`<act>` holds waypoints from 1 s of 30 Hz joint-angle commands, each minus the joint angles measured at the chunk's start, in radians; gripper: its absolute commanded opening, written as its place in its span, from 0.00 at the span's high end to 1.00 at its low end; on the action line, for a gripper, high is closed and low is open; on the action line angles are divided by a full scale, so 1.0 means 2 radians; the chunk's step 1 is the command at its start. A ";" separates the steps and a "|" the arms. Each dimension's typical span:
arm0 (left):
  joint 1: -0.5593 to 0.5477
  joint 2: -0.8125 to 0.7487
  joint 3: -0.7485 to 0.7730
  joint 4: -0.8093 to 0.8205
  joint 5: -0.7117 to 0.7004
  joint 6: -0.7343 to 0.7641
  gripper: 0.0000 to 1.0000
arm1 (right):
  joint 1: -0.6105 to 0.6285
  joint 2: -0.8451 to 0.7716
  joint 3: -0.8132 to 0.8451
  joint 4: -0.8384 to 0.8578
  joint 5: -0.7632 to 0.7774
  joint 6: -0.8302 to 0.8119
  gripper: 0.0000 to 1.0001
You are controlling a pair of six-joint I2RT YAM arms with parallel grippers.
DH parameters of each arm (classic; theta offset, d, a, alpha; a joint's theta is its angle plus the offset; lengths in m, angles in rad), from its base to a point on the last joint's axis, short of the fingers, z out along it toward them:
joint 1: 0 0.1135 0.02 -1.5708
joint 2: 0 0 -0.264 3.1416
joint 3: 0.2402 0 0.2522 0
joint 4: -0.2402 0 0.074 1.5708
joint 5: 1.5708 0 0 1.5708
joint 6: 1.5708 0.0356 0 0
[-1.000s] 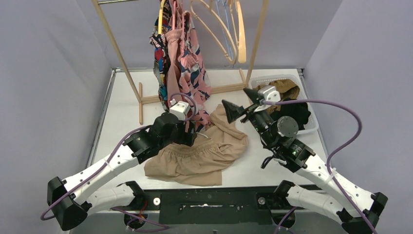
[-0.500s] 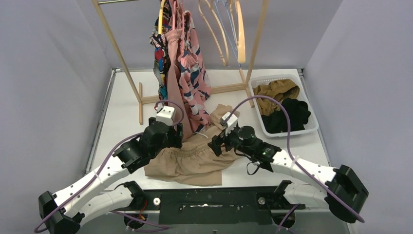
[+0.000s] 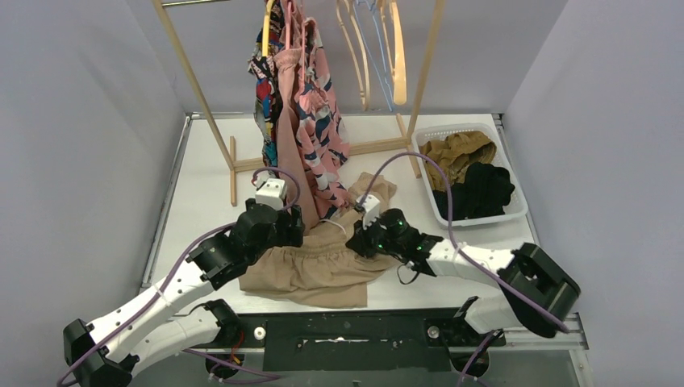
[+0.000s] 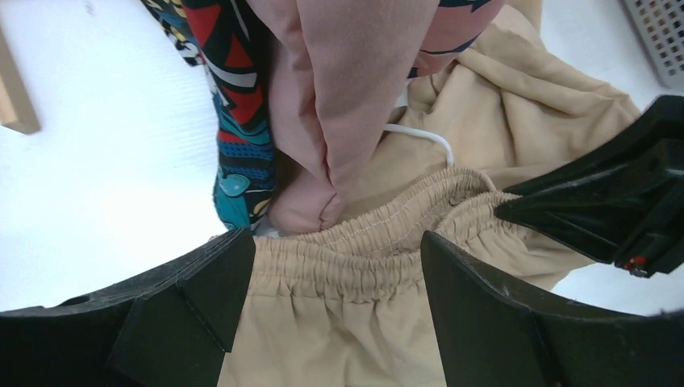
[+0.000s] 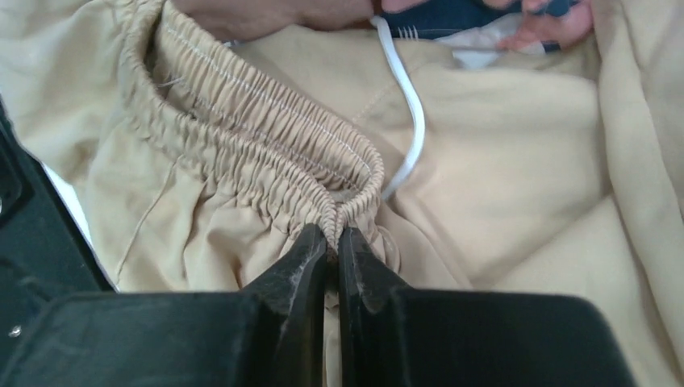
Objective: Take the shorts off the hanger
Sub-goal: Pick up the shorts at the center of the board.
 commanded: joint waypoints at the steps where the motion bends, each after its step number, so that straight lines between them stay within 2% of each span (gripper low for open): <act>1: 0.005 0.002 -0.002 0.044 0.039 -0.047 0.25 | -0.007 -0.101 -0.062 0.053 0.024 0.023 1.00; 6: 0.006 0.000 -0.032 0.067 0.061 -0.107 0.25 | -0.010 -0.261 -0.142 -0.008 0.059 0.054 1.00; 12: 0.011 -0.018 -0.086 0.091 0.065 -0.170 0.26 | -0.014 -0.418 -0.154 -0.141 0.146 0.102 0.97; 13: 0.011 -0.020 -0.092 0.092 0.067 -0.180 0.27 | -0.014 -0.433 -0.147 -0.170 0.168 0.112 0.90; 14: 0.012 -0.022 -0.096 0.092 0.067 -0.186 0.28 | -0.014 -0.445 -0.141 -0.196 0.177 0.116 0.72; 15: 0.012 -0.024 -0.100 0.091 0.067 -0.189 0.29 | -0.015 -0.453 -0.136 -0.203 0.179 0.117 0.62; 16: 0.012 -0.024 -0.104 0.090 0.065 -0.193 0.29 | -0.015 -0.456 -0.132 -0.203 0.173 0.116 0.57; 20: 0.013 -0.020 -0.128 0.100 0.067 -0.205 0.33 | -0.015 -0.397 -0.069 -0.218 0.114 0.111 0.26; 22: 0.013 -0.014 -0.136 0.109 0.080 -0.208 0.39 | -0.015 -0.342 -0.035 -0.216 0.084 0.098 0.16; 27: 0.015 -0.005 -0.149 0.120 0.098 -0.218 0.50 | -0.016 -0.154 0.061 -0.218 0.019 0.026 0.08; 30: 0.015 -0.013 -0.153 0.122 0.101 -0.220 0.51 | -0.016 -0.058 0.107 -0.217 -0.011 -0.007 0.05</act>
